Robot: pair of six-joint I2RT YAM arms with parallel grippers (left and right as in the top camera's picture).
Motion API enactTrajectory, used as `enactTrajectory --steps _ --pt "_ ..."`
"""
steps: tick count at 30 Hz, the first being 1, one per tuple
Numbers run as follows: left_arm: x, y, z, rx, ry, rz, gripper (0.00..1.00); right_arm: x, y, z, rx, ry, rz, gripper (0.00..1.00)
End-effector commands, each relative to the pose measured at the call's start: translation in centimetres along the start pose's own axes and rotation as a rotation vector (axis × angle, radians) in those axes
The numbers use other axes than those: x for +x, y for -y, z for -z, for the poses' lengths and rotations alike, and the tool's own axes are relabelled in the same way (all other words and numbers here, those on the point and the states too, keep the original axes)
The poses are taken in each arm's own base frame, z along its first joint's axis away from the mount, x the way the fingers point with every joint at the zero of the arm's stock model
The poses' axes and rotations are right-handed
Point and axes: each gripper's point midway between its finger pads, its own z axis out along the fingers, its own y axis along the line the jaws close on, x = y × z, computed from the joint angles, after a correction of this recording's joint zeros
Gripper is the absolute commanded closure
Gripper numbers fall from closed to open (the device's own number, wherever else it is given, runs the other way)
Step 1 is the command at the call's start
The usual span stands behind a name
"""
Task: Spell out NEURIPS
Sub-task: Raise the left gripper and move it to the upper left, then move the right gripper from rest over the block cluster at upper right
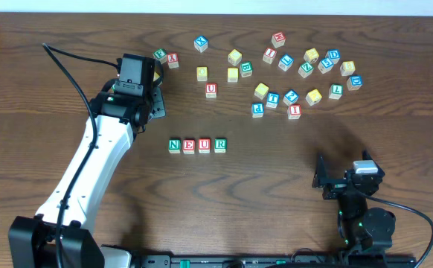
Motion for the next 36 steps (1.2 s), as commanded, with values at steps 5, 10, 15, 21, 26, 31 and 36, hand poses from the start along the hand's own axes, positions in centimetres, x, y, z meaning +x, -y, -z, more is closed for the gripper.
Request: enactTrajectory --steps 5,10,15,21,26,31,36 --pt "-1.4 0.6 1.4 0.038 0.04 -0.011 0.2 -4.3 -0.9 0.7 -0.056 0.1 -0.002 0.01" --pt "-1.4 0.6 1.4 0.038 0.04 -0.01 0.01 -8.6 -0.8 0.8 -0.049 0.1 0.065 0.01" --pt "-1.4 0.6 1.4 0.038 0.04 -0.011 0.0 -11.9 -0.6 -2.4 -0.055 -0.016 0.059 0.01" --pt "-1.4 0.6 1.4 0.038 0.039 -0.01 0.0 -16.9 0.2 -9.0 -0.034 -0.226 -0.014 0.01" --pt "-1.4 0.6 1.4 0.038 0.039 -0.011 0.01 -17.1 0.6 -13.0 -0.017 -0.521 -0.075 0.01" --pt "-1.4 0.6 1.4 0.038 0.039 -0.011 0.01 -15.3 -1.4 -15.9 -0.128 -0.679 -0.143 0.01" --pt "-1.4 0.6 1.4 0.038 0.039 -0.011 0.01 -12.6 -3.9 -18.3 -0.289 -0.716 -0.116 0.12"
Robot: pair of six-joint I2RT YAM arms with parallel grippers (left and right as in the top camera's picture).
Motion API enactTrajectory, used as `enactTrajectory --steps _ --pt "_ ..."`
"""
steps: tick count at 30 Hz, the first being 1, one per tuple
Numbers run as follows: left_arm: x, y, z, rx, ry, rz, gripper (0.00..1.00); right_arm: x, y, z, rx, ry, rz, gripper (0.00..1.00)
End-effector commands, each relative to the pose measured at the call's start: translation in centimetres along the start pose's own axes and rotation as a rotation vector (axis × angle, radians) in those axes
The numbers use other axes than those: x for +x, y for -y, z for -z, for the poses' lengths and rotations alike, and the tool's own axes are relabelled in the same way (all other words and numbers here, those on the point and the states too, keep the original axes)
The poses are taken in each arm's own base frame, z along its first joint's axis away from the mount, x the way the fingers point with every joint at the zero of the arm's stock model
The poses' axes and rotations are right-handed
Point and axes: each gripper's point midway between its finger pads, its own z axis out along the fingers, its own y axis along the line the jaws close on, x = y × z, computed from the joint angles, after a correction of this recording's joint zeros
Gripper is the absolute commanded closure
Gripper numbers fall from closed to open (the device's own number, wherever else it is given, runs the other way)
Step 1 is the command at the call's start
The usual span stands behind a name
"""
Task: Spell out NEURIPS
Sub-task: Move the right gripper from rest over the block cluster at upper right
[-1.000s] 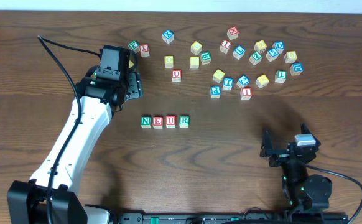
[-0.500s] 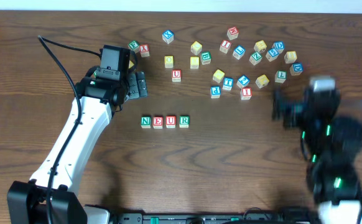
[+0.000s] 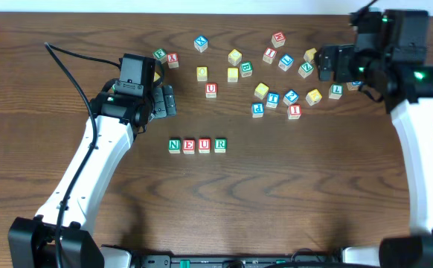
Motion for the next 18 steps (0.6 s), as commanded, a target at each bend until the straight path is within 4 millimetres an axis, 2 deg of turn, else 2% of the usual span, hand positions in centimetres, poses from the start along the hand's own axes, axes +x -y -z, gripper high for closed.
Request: enactTrajectory --steps 1,5,10,18 --pt "-1.5 0.2 1.3 0.012 0.046 0.007 0.01 0.1 -1.3 -2.0 -0.089 -0.028 -0.018 0.16" --pt "-1.5 0.2 1.3 0.012 0.046 0.007 0.01 1.3 -0.8 -3.7 -0.011 -0.084 -0.07 0.11" --pt "-1.5 0.2 1.3 0.012 0.046 0.007 0.01 3.3 -1.8 -5.6 0.119 -0.157 -0.061 0.06" --pt "-1.5 0.2 1.3 0.012 0.046 0.007 0.01 5.3 -3.5 -7.6 0.174 -0.218 -0.152 0.12"
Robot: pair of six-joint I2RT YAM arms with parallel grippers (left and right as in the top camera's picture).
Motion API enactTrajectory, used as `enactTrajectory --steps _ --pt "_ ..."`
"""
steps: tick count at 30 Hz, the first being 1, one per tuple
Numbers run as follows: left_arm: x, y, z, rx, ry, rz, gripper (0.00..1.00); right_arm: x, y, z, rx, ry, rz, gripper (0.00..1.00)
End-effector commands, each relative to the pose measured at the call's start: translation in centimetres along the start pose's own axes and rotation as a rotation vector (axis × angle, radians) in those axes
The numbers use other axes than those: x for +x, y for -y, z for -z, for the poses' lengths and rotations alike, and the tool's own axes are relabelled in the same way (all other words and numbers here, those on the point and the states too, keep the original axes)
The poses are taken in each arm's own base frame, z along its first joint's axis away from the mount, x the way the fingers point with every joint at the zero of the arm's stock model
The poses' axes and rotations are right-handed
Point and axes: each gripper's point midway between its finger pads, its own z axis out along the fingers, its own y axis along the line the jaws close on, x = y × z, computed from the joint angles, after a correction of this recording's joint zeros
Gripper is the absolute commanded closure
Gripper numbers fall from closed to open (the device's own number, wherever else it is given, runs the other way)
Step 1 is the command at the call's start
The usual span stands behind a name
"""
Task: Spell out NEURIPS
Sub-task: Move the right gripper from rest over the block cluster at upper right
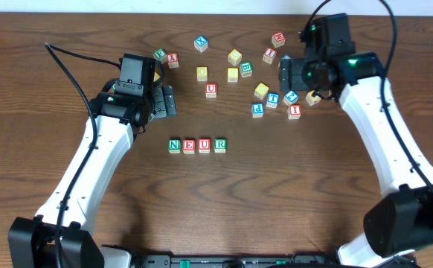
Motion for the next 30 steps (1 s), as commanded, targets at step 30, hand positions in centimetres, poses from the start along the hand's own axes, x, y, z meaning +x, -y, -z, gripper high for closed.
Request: enactTrajectory --steps 30 --pt "-1.4 0.2 1.3 0.013 0.046 0.007 0.02 7.7 0.9 -5.8 0.038 -0.372 -0.054 0.27"
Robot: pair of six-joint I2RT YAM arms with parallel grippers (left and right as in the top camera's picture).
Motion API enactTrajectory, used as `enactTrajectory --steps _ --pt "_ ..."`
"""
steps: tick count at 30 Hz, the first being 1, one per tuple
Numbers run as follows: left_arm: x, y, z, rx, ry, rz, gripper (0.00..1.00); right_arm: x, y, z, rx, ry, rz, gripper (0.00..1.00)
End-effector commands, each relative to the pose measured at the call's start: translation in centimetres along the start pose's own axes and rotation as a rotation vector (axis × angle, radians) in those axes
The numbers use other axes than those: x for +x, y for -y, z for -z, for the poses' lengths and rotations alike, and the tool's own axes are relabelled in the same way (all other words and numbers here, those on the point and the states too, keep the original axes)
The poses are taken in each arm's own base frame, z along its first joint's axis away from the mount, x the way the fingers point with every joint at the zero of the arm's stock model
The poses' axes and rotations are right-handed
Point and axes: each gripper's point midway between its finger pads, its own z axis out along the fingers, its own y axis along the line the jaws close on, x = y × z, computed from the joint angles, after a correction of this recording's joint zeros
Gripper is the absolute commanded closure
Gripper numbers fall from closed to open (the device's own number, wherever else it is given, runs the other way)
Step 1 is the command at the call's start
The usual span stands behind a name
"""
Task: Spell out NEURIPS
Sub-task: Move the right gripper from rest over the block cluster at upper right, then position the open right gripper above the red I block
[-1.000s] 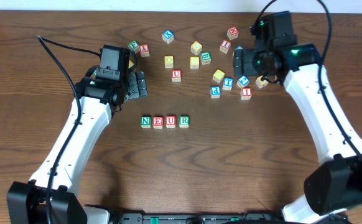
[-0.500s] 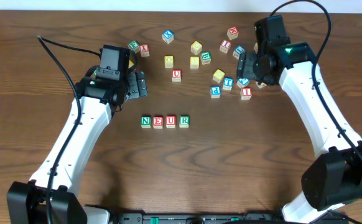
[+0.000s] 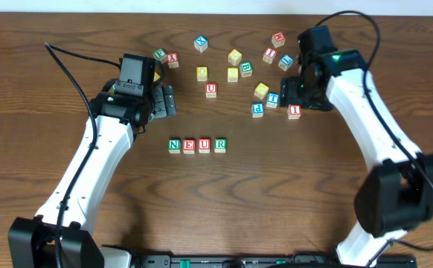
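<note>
A row of four letter blocks reads N [image 3: 174, 146], E [image 3: 189, 146], U [image 3: 204, 145], R [image 3: 220, 144] at mid-table. A red-lettered I block [image 3: 294, 111] lies at the near edge of the loose pile. My right gripper [image 3: 297, 97] hangs just behind and over it, fingers pointing down and apart, holding nothing. A blue-lettered P block [image 3: 258, 109] sits left of the I block. Well left of the pile, my left gripper [image 3: 167, 100] is open and empty.
Loose blocks are scattered along the back: a red U [image 3: 211, 90], a green B [image 3: 246, 69], a blue T [image 3: 274, 99], several yellow ones [image 3: 235, 56] and a pair [image 3: 166, 56] behind the left gripper. The right arm [image 3: 365, 104] covers the pile's right part.
My right gripper has moved from over the back of the pile toward me, and now sits right by the red I block. The left arm and the row are unchanged.
The right arm sat folded at the near right edge while the left gripper hovered left of the pile. Then the right arm stood at the far right over the blocks, then over the middle of the pile, and now by the I block. The row stayed NEUR.
</note>
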Motion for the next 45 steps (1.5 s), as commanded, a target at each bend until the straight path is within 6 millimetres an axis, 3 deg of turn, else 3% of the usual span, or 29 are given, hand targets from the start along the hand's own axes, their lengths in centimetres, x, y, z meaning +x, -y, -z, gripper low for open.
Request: enactTrajectory --steps 1,13,23,45 --pt "-1.5 0.2 1.3 0.013 0.046 0.007 0.02 0.5 -0.5 -1.7 -0.034 -0.06 0.06 0.27" --pt "-1.5 0.2 1.3 0.013 0.046 0.008 0.02 -0.4 0.2 -1.9 -0.036 -0.04 0.104 0.21" --pt "-1.5 0.2 1.3 0.013 0.046 0.008 0.02 -3.0 0.8 -1.8 -0.051 0.053 0.079 0.21" --pt "-1.5 0.2 1.3 0.013 0.046 0.008 0.02 -3.1 0.7 -2.8 -0.03 0.052 0.079 0.25"
